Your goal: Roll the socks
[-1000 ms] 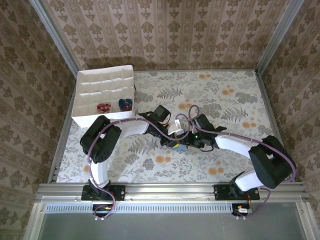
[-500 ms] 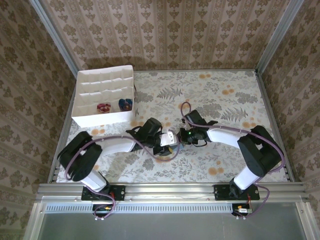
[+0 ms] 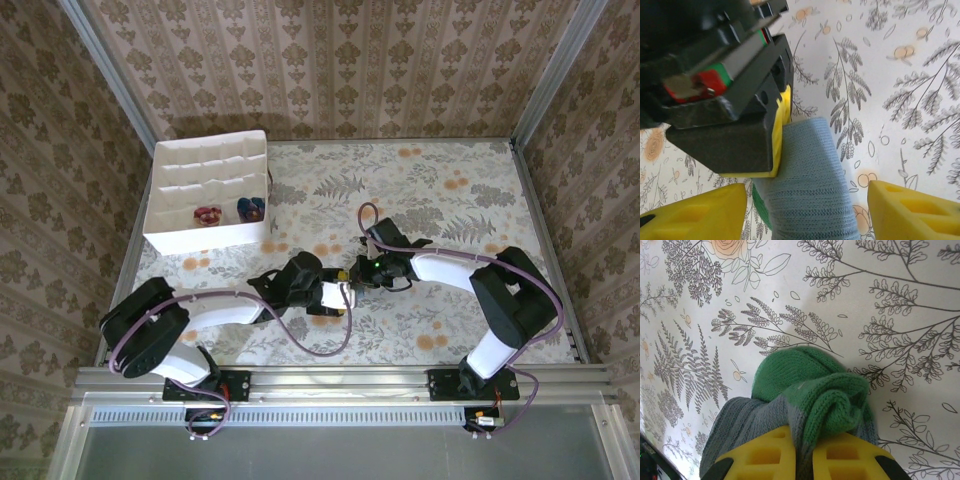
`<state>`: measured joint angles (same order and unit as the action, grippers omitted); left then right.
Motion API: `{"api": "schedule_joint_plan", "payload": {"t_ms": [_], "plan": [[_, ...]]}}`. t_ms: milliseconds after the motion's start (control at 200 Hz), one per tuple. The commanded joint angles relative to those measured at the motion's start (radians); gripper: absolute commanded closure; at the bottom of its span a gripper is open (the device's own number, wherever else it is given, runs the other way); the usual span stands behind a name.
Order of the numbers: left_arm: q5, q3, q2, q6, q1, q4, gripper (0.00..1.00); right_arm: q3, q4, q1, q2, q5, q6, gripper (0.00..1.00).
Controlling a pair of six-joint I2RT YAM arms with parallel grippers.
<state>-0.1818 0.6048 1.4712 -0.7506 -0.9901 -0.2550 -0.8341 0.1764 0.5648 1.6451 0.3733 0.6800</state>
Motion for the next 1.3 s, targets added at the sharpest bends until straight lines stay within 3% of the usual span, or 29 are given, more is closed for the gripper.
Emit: {"api": "schedule_joint_plan", "payload": {"t_ms": [0, 200, 365, 435, 495, 605, 780, 1060, 1295], "plan": [[0.055, 0.013, 0.048, -0.052, -0.019, -0.008, 0.41, 0.035, 0.146, 0.003, 0.065, -0.043, -0.025, 0.94], [0.102, 0.004, 0.120, -0.038, -0.036, -0.030, 0.42, 0.035, 0.151, -0.003, 0.071, -0.040, -0.010, 0.94], [0.138, 0.043, 0.182, 0.004, -0.037, 0.022, 0.57, 0.033, 0.154, -0.004, 0.066, -0.027, -0.001, 0.92], [0.132, 0.073, 0.196, 0.034, -0.034, 0.084, 0.67, 0.044, 0.145, -0.006, 0.037, -0.035, 0.012, 0.86], [0.119, 0.100, 0.206, 0.065, -0.029, 0.140, 0.76, 0.062, 0.134, -0.005, -0.008, -0.060, 0.027, 0.73], [0.068, 0.144, 0.227, 0.144, -0.012, 0.225, 0.86, 0.086, 0.127, -0.013, -0.093, -0.106, 0.047, 0.61], [-0.043, 0.208, 0.268, 0.246, 0.031, 0.327, 0.92, 0.104, 0.164, -0.025, -0.215, -0.195, 0.072, 0.46], [-0.298, 0.290, 0.310, 0.394, 0.156, 0.399, 0.94, 0.221, 0.097, -0.028, -0.407, -0.272, 0.269, 0.43], [-0.427, 0.324, 0.351, 0.465, 0.220, 0.402, 0.94, 0.313, -0.024, -0.023, -0.484, -0.293, 0.408, 0.42]]}}
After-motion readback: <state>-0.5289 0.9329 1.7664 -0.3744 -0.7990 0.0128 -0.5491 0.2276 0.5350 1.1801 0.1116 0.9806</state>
